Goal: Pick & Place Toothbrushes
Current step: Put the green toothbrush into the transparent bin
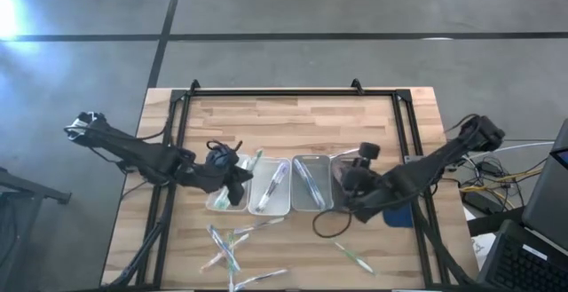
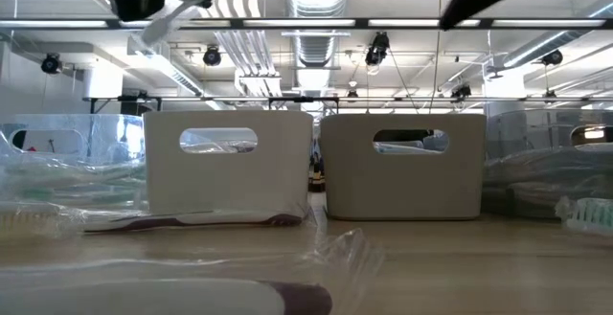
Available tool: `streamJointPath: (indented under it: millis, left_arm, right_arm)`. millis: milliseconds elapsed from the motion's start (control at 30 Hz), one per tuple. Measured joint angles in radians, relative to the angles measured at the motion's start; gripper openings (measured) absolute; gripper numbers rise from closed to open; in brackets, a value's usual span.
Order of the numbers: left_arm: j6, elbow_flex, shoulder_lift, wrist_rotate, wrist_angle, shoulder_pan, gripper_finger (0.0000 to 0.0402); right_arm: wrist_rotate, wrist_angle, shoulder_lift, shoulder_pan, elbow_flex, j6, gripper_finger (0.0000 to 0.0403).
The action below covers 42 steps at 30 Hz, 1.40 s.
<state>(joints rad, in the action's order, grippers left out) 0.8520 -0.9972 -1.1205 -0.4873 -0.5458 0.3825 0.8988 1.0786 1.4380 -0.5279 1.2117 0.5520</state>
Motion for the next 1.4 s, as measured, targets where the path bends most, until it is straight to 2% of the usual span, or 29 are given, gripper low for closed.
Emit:
streamJointPath:
  millis: [333,467,733,933,1167,1267,1400]
  left_arm:
    - [0.291,-0.103,-0.089,-0.020,-0.383,0.012,0.0022]
    - [0.367,-0.111,-0.135,-0.008,-0.428,0.013,0.0022]
    - [0.472,-0.114,-0.197,0.044,-0.470,0.013,0.0022]
    - [0.557,-0.131,-0.225,0.110,-0.539,0.013,0.0022]
    - [0.627,-0.163,-0.233,0.144,-0.662,0.013,0.0022]
    - [0.602,-0.166,-0.233,0.145,-0.662,0.013,0.0022]
    - [0.584,-0.164,-0.252,0.153,-0.679,0.013,0.0022]
  right_arm:
    - [-0.138,-0.020,-0.263,0.015,-0.201,0.043,0.0031]
    - [-0.191,-0.027,-0.366,0.032,-0.256,0.070,0.0011]
    - [-0.301,-0.038,-0.536,0.093,-0.294,0.130,0.0008]
    - [-0.434,-0.049,-0.599,0.159,-0.289,0.062,0.0008]
    - [-0.696,-0.126,-0.628,0.267,-0.289,-0.077,0.0008]
    - [-0.798,-0.167,-0.631,0.320,-0.289,-0.121,0.0008]
    - [-0.829,-0.176,-0.631,0.386,-0.288,-0.160,0.0008]
